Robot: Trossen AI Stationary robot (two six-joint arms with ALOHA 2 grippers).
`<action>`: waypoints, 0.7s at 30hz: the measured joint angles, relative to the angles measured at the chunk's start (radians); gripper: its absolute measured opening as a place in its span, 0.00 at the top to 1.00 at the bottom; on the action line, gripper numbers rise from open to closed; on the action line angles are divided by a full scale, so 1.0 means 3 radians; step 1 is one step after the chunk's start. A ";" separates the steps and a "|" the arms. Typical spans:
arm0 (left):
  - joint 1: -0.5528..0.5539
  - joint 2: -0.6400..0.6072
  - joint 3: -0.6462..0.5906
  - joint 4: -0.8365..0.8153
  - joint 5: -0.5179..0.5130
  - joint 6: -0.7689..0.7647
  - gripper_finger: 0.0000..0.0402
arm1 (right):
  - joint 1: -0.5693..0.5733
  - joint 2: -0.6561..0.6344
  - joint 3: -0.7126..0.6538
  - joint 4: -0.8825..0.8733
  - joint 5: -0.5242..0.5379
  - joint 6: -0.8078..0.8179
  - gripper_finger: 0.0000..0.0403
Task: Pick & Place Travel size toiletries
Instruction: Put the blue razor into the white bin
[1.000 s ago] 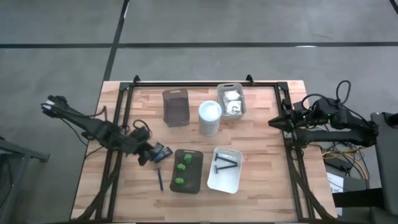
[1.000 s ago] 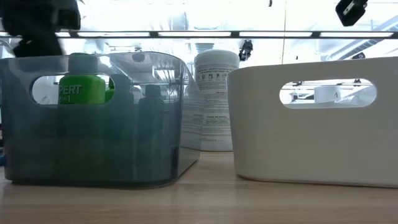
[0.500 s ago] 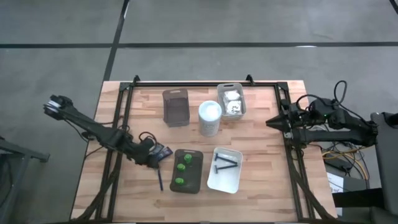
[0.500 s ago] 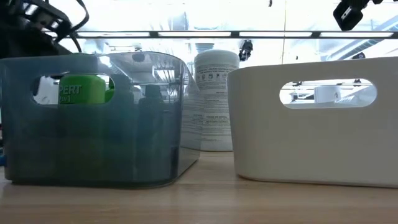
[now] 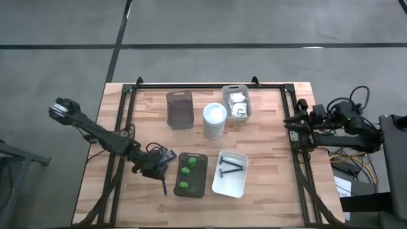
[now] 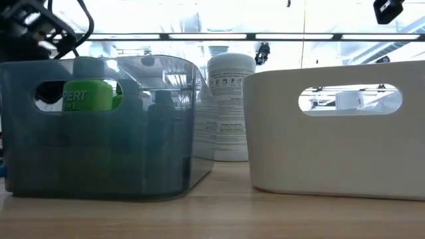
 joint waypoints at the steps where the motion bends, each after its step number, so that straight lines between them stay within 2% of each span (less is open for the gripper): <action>1: -0.0003 0.0045 0.0000 -0.0001 0.0000 -0.0035 0.54 | 0.0000 -0.0063 -0.0035 -0.0001 0.0006 -0.0016 0.76; 6: -0.0003 0.0276 -0.0005 -0.0002 -0.0001 -0.0176 0.54 | 0.0001 -0.0371 -0.0308 0.0012 0.0256 -0.0048 0.73; 13: -0.0002 0.0563 0.0001 0.0003 0.0003 -0.0189 0.54 | 0.0001 -0.0467 -0.0700 0.0219 0.0237 -0.0078 0.70; 21: -0.0001 0.0680 0.0011 0.0019 0.0017 -0.0325 0.54 | 0.0001 -0.0491 -0.1394 0.1315 0.0234 -0.0587 0.66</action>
